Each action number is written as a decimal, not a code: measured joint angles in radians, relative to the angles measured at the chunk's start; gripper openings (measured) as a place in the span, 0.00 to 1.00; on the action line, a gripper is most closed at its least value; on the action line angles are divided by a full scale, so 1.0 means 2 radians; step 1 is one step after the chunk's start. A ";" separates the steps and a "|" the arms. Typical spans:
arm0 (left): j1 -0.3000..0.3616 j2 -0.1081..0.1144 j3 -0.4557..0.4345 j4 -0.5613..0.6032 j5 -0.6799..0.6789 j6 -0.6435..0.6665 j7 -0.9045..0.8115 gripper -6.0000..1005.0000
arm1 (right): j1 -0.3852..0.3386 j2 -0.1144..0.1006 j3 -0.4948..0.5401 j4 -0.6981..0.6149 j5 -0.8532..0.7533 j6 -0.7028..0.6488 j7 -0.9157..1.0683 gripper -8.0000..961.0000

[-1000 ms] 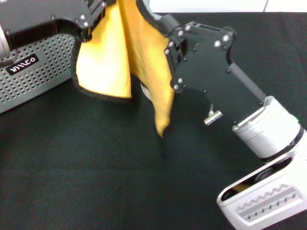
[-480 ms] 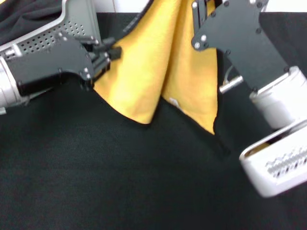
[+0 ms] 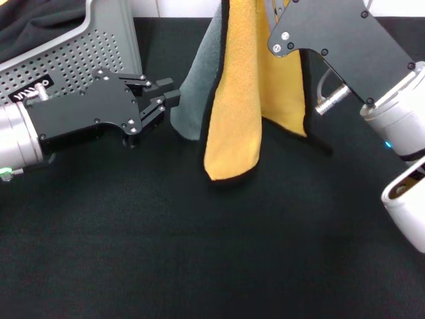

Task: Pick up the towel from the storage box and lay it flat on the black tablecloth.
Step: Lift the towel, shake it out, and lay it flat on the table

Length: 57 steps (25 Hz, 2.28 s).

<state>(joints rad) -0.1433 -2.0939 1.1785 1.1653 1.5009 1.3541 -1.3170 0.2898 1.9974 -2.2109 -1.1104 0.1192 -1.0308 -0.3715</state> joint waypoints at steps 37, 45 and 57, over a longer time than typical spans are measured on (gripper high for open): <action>-0.078 0.001 -0.068 -0.240 -0.026 0.080 0.101 0.36 | 0.025 0.000 0.097 -0.031 -0.062 0.031 0.024 0.01; -0.100 0.003 -0.117 -0.283 -0.026 0.088 0.114 0.36 | 0.025 0.002 0.111 -0.034 -0.088 0.030 0.026 0.01; -0.138 0.007 -0.114 -0.328 -0.018 0.089 0.126 0.36 | 0.056 0.008 0.129 -0.016 -0.093 0.028 0.023 0.02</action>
<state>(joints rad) -0.4189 -2.0797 0.9508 0.5094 1.4657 1.5320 -1.0650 0.4010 2.0124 -1.9532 -1.1430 -0.0676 -0.9740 -0.3259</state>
